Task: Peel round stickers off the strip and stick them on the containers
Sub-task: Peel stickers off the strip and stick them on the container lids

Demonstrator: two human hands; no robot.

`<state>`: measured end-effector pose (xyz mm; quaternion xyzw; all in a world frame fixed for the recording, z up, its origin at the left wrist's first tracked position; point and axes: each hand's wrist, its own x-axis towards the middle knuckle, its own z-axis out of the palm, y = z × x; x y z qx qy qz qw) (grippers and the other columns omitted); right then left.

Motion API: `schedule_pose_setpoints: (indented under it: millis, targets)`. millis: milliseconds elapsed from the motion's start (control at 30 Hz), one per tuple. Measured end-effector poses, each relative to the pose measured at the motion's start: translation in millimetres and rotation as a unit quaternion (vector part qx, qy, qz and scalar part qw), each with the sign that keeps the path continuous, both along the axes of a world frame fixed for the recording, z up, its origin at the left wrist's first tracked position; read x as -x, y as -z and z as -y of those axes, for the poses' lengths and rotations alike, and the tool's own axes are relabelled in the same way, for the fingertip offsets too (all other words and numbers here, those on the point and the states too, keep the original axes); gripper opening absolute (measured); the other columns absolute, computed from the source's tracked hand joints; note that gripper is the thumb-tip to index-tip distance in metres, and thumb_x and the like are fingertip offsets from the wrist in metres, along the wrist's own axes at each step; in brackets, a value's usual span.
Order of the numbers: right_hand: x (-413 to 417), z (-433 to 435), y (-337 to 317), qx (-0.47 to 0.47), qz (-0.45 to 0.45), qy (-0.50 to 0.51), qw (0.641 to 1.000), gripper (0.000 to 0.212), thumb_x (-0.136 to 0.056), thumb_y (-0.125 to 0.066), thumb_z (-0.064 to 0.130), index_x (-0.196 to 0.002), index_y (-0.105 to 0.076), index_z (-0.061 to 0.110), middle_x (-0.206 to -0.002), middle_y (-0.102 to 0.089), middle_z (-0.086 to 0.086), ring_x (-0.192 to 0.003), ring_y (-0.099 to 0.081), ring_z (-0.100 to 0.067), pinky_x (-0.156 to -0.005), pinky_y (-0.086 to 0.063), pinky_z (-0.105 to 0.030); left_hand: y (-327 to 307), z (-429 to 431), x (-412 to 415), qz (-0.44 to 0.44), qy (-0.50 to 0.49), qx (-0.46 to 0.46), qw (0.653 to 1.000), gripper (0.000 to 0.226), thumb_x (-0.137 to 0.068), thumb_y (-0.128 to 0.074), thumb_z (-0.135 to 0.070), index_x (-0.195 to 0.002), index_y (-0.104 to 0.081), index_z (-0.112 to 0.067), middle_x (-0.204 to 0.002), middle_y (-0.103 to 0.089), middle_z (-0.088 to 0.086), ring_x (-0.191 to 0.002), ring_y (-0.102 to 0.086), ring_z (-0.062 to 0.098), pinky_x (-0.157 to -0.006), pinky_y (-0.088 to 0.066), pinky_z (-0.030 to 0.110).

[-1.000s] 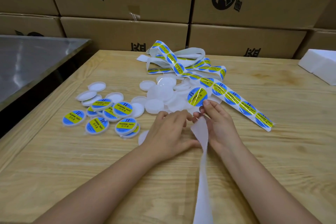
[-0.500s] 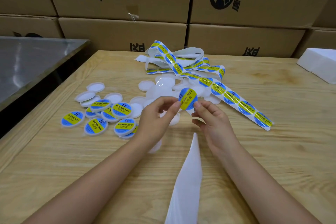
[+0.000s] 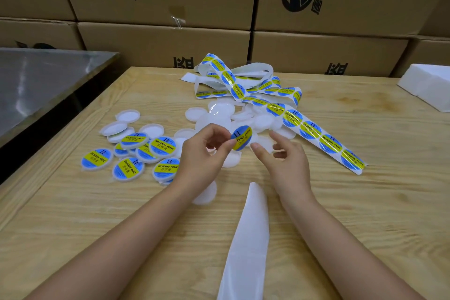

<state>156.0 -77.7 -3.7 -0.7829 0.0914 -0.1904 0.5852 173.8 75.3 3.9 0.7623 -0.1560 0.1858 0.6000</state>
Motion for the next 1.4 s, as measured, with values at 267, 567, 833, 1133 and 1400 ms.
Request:
schedule_pose_setpoints:
  millis: [267, 567, 833, 1133, 1400]
  targets:
    - [-2.9, 0.2, -2.7, -0.055, 0.046, -0.05, 0.996, 0.012, -0.074, -0.077, 0.021, -0.07, -0.07, 0.03, -0.09, -0.06, 0.005, -0.083, -0.056, 0.0, -0.073, -0.041, -0.017, -2.9, -7.6, 0.1, -0.076, 0.073, 0.03, 0.994, 0.016, -0.088, -0.062, -0.009, -0.085, -0.068, -0.024, -0.076, -0.069, -0.012, -0.063, -0.065, 0.01, -0.065, -0.046, 0.012]
    - [-5.7, -1.6, -0.1, -0.146, 0.095, -0.023, 0.984, 0.011, -0.076, -0.075, 0.016, -0.071, -0.069, 0.025, -0.095, -0.064, -0.007, -0.079, -0.058, 0.0, -0.069, -0.042, -0.009, -3.4, -20.3, -2.2, -0.076, 0.085, 0.039, 0.993, 0.045, -0.096, -0.047, -0.006, -0.126, -0.044, -0.039, -0.123, -0.06, 0.002, -0.069, -0.069, 0.01, -0.08, -0.049, 0.017]
    - [-3.8, -3.6, 4.1, -0.151, 0.112, -0.077, 0.979, 0.02, -0.084, -0.066, 0.009, -0.087, -0.067, 0.029, -0.079, -0.061, 0.011, -0.074, -0.054, 0.0, -0.068, -0.044, -0.013, -4.9, -59.9, -8.3, 0.086, 0.109, -0.443, 0.886, 0.047, -0.07, -0.052, -0.056, -0.099, -0.064, -0.021, -0.083, -0.061, -0.009, -0.076, -0.055, 0.011, -0.075, -0.043, 0.033]
    - [2.3, -5.0, 7.1, -0.07, 0.13, -0.095, 0.985, 0.03, -0.088, -0.059, 0.003, -0.098, -0.059, 0.032, -0.083, -0.054, 0.008, -0.075, -0.053, 0.002, -0.07, -0.044, -0.015, 7.1, -47.4, -4.5, 0.232, 0.067, -0.526, 0.816, 0.042, -0.075, -0.069, -0.049, -0.068, -0.063, -0.008, -0.065, -0.058, 0.006, -0.057, -0.056, 0.028, -0.053, -0.043, 0.031]
    - [4.5, -18.4, 13.5, -0.014, 0.07, -0.207, 0.976, 0.06, -0.085, -0.062, 0.001, -0.122, -0.039, 0.042, -0.096, -0.06, 0.002, -0.074, -0.051, -0.006, -0.068, -0.042, -0.014, 12.2, -17.1, 0.9, 0.268, -0.065, -0.458, 0.845, 0.037, -0.086, -0.042, -0.031, -0.066, -0.059, -0.005, -0.048, -0.055, 0.005, -0.037, -0.052, 0.025, -0.03, -0.033, 0.023]
